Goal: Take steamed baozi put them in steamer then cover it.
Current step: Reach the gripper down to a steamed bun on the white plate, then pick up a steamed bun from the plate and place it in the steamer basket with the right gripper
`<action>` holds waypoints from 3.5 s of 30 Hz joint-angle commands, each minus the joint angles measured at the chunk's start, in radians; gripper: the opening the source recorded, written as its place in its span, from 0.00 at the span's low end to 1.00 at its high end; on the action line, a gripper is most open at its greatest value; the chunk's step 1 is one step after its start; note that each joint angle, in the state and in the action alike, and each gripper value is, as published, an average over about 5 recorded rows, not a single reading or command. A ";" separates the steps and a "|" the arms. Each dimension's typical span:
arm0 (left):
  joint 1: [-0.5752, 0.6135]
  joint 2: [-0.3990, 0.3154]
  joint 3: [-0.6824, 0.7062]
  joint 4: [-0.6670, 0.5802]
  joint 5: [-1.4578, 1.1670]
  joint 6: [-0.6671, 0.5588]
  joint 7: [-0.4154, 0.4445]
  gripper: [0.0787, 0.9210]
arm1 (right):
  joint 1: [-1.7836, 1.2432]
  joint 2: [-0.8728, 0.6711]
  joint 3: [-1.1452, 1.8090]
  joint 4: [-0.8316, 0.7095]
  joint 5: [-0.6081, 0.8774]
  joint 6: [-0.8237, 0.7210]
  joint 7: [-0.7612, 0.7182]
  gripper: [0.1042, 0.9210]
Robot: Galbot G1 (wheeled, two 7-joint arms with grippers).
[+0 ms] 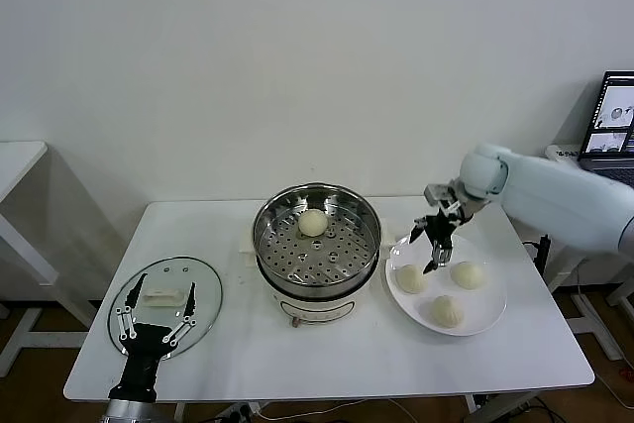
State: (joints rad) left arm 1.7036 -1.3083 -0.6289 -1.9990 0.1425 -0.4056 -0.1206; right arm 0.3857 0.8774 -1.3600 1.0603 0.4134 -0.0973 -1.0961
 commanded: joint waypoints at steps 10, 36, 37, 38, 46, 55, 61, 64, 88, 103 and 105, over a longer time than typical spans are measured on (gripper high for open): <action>0.008 -0.003 -0.011 0.005 0.015 0.001 -0.014 0.88 | -0.104 0.082 0.004 -0.090 -0.029 -0.032 0.100 0.88; 0.004 -0.005 -0.015 0.002 0.012 0.003 -0.020 0.88 | 0.006 0.023 0.023 -0.011 -0.112 -0.012 0.010 0.67; 0.003 -0.003 -0.014 0.002 0.012 0.003 -0.020 0.88 | 0.036 0.016 0.020 -0.003 -0.109 -0.007 -0.015 0.66; 0.002 -0.002 -0.014 0.001 0.011 0.002 -0.020 0.88 | 0.079 0.010 0.015 0.004 -0.105 -0.001 -0.043 0.66; -0.008 0.005 0.000 -0.002 0.010 0.000 -0.020 0.88 | 0.402 0.050 -0.050 0.052 -0.007 0.018 -0.211 0.65; -0.011 0.008 0.007 -0.005 0.010 -0.002 -0.021 0.88 | 0.517 0.246 -0.101 0.131 0.179 -0.032 -0.182 0.63; -0.018 0.006 0.009 0.002 0.011 -0.005 -0.022 0.88 | 0.486 0.403 -0.138 0.142 0.264 -0.099 -0.087 0.63; -0.024 0.005 0.014 0.007 0.011 -0.007 -0.023 0.88 | 0.461 0.466 -0.165 0.134 0.300 -0.135 -0.041 0.63; -0.024 0.005 0.011 0.016 0.006 -0.029 -0.028 0.88 | 0.297 0.654 -0.230 0.026 0.287 -0.209 0.113 0.63; -0.018 0.009 -0.004 0.011 -0.011 -0.031 -0.029 0.88 | 0.243 0.652 -0.231 0.006 0.266 -0.208 0.141 0.64; -0.017 0.009 -0.006 0.012 -0.012 -0.032 -0.029 0.88 | 0.243 0.649 -0.230 0.009 0.267 -0.208 0.147 0.68</action>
State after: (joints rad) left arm 1.6854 -1.3002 -0.6303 -1.9879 0.1379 -0.4358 -0.1501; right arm 0.6463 1.5140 -1.5894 1.0735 0.6849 -0.3013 -0.9710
